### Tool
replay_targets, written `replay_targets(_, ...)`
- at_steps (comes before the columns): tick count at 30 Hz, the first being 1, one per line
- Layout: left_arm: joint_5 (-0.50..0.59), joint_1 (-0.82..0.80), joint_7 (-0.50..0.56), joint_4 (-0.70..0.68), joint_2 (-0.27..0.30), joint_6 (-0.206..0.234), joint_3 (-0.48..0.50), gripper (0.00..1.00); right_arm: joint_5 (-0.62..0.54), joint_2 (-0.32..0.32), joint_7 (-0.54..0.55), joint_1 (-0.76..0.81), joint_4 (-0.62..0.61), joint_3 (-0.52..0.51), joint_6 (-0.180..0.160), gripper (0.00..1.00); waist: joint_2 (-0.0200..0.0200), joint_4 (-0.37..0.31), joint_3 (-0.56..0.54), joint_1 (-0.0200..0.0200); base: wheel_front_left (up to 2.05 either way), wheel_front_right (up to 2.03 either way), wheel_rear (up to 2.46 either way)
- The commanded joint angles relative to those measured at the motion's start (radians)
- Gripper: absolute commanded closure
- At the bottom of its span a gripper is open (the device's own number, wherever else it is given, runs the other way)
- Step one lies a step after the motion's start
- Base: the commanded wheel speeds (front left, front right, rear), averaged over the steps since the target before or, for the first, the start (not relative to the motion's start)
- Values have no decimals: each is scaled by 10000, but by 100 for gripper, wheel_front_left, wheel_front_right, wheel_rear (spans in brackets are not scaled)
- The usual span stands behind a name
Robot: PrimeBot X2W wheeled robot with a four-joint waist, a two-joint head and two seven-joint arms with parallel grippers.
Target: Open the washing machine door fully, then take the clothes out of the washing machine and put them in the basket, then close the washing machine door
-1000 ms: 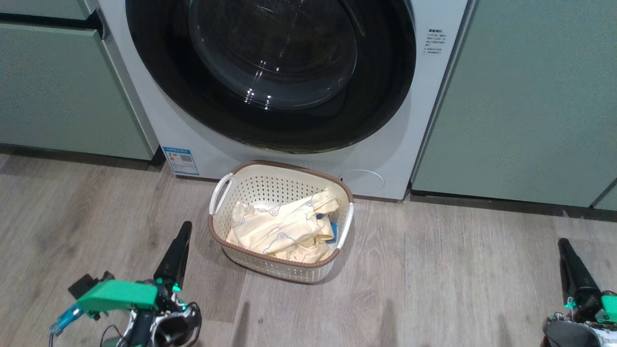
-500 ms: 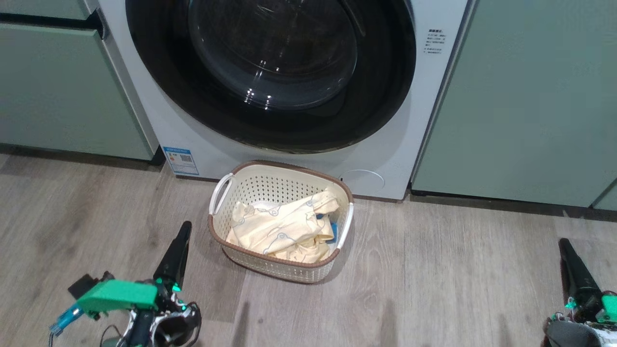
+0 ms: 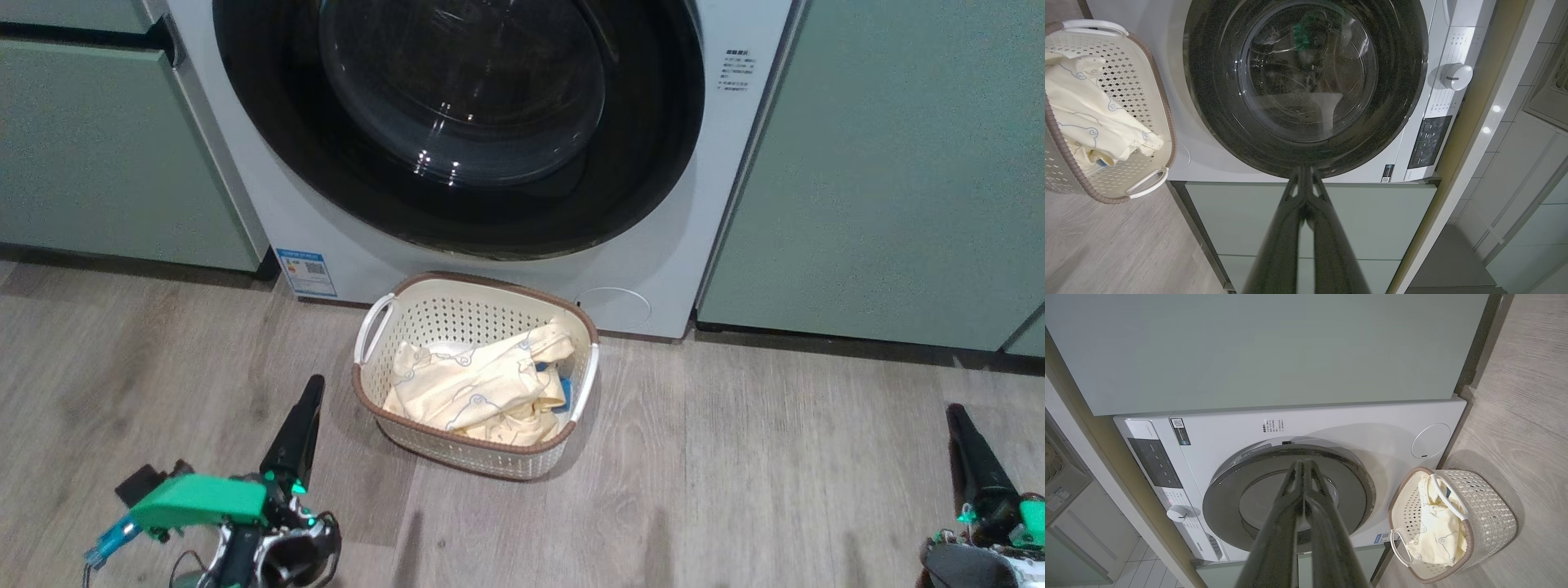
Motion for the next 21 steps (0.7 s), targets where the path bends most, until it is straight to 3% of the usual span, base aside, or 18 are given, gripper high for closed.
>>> replay_targets(1,86,-559,47,-277,66,-88,398,100,-116,-41,88,-570,-318,168,14,100,0,0,0,0,0,0,0)
replay_targets(21,94,-560,54,-277,60,-88,406,100,-133,-27,104,-572,-317,147,14,100,0,0,0,0,0,0,0)
